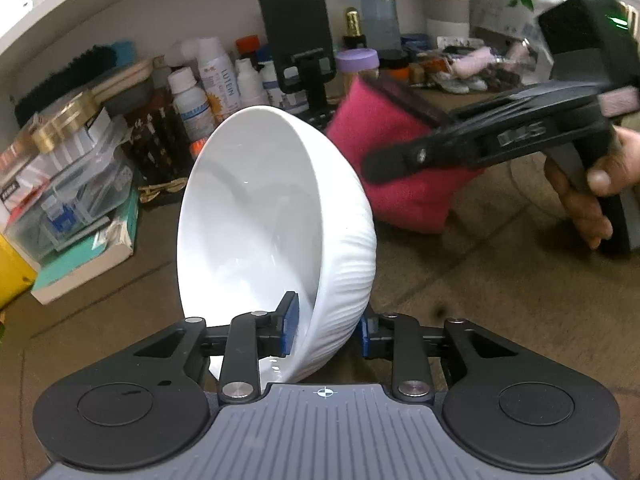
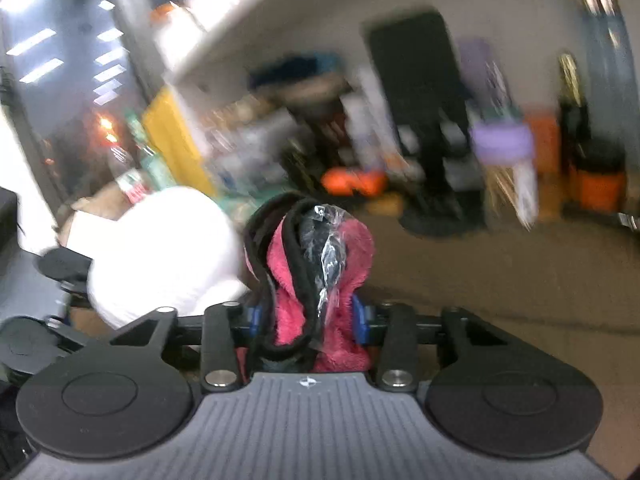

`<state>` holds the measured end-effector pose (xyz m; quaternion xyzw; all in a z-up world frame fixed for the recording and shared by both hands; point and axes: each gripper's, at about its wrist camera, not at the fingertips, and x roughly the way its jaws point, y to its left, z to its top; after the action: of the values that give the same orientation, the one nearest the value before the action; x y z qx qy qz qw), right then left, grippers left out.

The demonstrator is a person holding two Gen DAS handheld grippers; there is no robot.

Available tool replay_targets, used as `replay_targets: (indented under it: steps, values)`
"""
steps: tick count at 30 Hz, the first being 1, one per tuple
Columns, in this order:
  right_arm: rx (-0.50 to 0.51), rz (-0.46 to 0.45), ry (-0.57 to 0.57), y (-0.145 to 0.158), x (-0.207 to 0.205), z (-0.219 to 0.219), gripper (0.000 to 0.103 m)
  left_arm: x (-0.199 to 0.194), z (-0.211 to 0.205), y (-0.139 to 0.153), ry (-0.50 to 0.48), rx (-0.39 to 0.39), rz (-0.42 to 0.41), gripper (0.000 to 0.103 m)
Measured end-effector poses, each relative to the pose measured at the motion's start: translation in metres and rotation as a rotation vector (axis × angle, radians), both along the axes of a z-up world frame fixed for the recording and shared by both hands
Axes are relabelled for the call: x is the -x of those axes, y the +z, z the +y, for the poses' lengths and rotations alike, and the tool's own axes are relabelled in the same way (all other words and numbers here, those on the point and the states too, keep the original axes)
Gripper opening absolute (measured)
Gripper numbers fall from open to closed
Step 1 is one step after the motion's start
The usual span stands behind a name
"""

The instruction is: Clean bowl

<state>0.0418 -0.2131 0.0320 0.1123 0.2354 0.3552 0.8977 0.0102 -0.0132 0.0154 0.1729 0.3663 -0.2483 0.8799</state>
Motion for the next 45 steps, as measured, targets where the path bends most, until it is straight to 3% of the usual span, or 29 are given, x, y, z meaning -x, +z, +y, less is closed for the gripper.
replay_targets:
  steps: [4,8,18,24,26,30,38,42,45]
  values:
    - [-0.056,-0.081,0.033,0.015,0.004,0.01,0.039,-0.004,0.008,0.003,0.018,0.065,0.029,0.03]
    - [-0.054,-0.082,0.056,0.009,0.003,0.013,0.039,-0.005,0.007,0.003,0.017,0.052,0.027,0.032]
    - [-0.035,-0.109,0.297,0.011,0.043,0.025,0.039,-0.012,0.011,0.002,0.022,0.033,0.018,0.034]
    - [-0.083,-0.093,0.189,0.012,0.03,0.005,0.039,-0.015,0.018,-0.006,-0.001,0.012,-0.038,0.053]
    - [-0.105,-0.082,0.138,0.012,0.022,-0.006,0.04,-0.017,0.02,-0.006,-0.003,0.033,-0.04,0.048]
    - [-0.115,-0.061,0.061,0.006,0.009,-0.021,0.041,-0.015,0.019,0.0,-0.009,0.063,-0.051,0.021]
    - [-0.056,-0.11,0.041,0.01,0.003,-0.022,0.042,0.012,-0.002,0.019,-0.107,0.212,-0.012,0.016]
    - [-0.035,-0.084,0.056,0.005,0.0,-0.021,0.042,0.015,-0.016,0.02,-0.115,0.233,-0.005,0.015]
    - [-0.079,-0.071,0.149,0.01,0.008,-0.02,0.042,0.011,-0.011,0.023,-0.095,0.235,-0.008,0.014]
